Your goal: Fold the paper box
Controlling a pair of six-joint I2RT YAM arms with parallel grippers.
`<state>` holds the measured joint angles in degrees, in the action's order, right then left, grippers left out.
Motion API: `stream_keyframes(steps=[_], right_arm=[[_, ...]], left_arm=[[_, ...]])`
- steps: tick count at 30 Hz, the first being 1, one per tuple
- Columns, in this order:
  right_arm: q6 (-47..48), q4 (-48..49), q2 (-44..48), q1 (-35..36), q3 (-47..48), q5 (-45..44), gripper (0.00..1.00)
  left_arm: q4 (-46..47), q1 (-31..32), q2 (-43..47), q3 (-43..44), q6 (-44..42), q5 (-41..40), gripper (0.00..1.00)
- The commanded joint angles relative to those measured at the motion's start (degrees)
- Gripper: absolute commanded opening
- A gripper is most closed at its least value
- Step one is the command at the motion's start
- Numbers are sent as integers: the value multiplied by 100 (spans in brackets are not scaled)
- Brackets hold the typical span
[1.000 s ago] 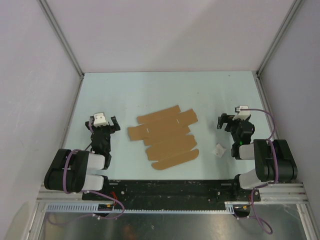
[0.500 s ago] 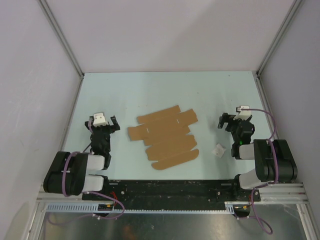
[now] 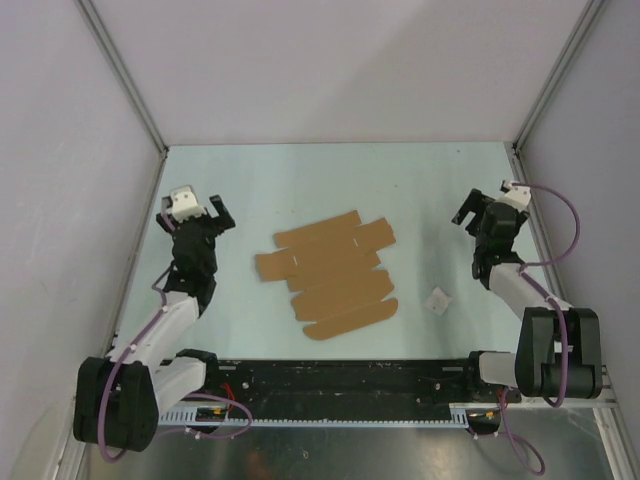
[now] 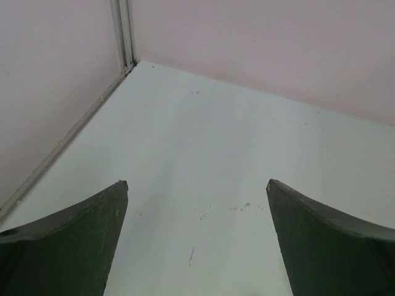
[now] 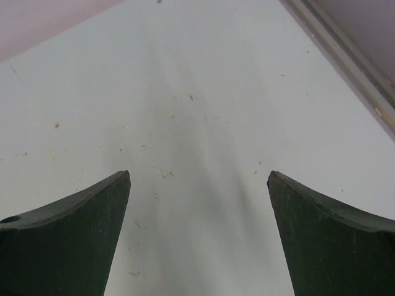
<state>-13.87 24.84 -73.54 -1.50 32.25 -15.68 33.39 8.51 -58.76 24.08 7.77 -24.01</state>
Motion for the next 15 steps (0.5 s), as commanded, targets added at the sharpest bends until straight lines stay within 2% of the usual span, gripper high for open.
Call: stream_keyframes(steps=[1, 5, 8, 12, 15], right_arm=[[-590, -1849, -55, -26, 852, 83, 100], [-994, -2448, -161, -263, 1353, 670, 100], [-1092, -2449, -170, -509, 1398, 1496, 100], [-1276, -2449, -152, -869, 1416, 2454, 100], [-1259, -2361, -126, -1045, 1416, 2973, 100]], left_arm=[[-1773, 36, 312, 1079, 234, -43, 100], [-2668, 36, 523, 1564, -12, 178, 100], [-2994, 28, 717, 1688, 451, -24, 100], [-3294, -16, 972, 1697, 857, 133, 100], [-3549, -130, 990, 1706, 946, 631, 100]])
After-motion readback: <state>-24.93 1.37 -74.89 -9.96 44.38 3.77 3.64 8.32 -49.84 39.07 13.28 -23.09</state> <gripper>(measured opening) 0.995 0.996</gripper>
